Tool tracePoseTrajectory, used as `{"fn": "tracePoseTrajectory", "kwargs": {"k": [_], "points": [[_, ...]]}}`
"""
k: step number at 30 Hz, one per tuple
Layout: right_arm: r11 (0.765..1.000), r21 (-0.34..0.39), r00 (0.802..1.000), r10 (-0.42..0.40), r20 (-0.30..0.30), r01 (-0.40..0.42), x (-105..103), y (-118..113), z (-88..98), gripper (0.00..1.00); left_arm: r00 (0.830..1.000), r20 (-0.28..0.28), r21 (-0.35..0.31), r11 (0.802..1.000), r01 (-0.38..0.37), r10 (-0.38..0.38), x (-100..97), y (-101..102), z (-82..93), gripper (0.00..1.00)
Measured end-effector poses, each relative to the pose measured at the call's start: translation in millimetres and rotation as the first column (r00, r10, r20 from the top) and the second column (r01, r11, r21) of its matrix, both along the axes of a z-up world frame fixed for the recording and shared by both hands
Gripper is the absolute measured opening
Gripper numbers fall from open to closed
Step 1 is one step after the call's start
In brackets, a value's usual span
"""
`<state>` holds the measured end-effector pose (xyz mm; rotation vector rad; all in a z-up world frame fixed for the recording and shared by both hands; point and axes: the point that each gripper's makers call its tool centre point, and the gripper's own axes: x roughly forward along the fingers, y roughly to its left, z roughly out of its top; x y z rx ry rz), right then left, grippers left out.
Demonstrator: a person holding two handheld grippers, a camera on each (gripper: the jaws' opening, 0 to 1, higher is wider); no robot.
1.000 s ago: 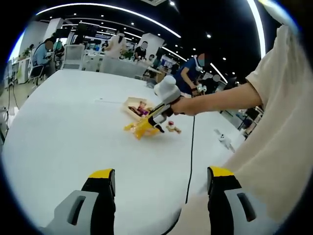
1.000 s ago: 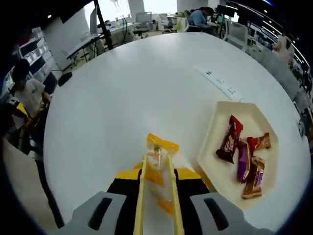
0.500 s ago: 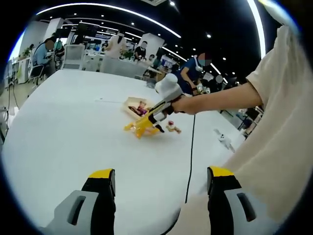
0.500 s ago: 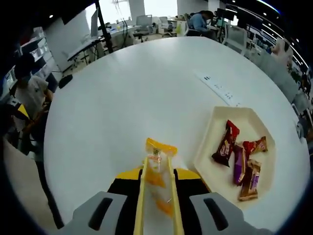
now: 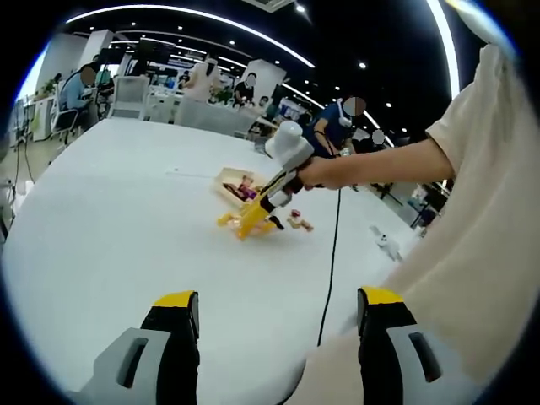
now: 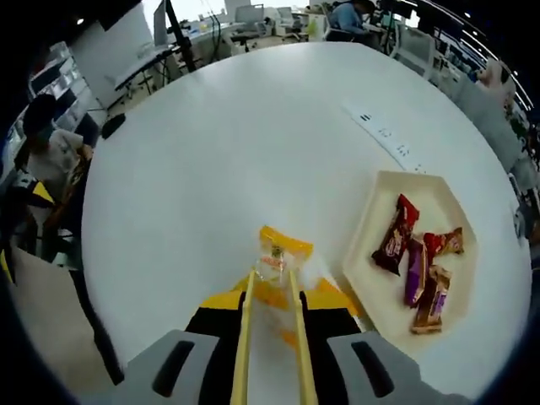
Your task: Place the target food into the container with the food tongs after gripping and lifting it, then release it inside without dropping or visibly crushing the food.
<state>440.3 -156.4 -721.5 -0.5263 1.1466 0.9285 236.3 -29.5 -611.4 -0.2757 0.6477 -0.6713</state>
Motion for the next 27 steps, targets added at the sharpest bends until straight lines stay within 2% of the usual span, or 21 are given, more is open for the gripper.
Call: {"fn": "tracePoseTrajectory", "kwargs": {"k": [2,7,15,21,27], "points": [[1.000,-0.007,1.000,-0.020,-0.002,0.020,1,0,-0.2,0.25,1.000,0.004,-0.004,1.000,0.001,-0.001,1.8,-1,-0.6,0.76],[0.997,-0.027,0.996,-0.076,-0.056,0.074,-2,1,0.1,0.25,1.000,0.022,-0.021,1.000,-0.001,0.002,7.0,0,1.8,0.76],[0.991,-0.067,0.991,-0.118,-0.060,0.114,3,2,12.9,0.25,0.999,0.033,-0.037,0.999,0.020,-0.019,9.6,10,0.4,0.76],[0.983,-0.109,0.982,-0.158,-0.103,0.146,-2,5,5.9,0.25,0.999,0.038,-0.044,0.998,0.040,-0.038,10.3,21,1.6,0.76],[0.974,-0.135,0.975,-0.196,-0.107,0.181,1,6,-0.5,0.25,0.999,0.033,-0.046,0.998,0.045,-0.044,8.2,35,0.9,0.76]]}}
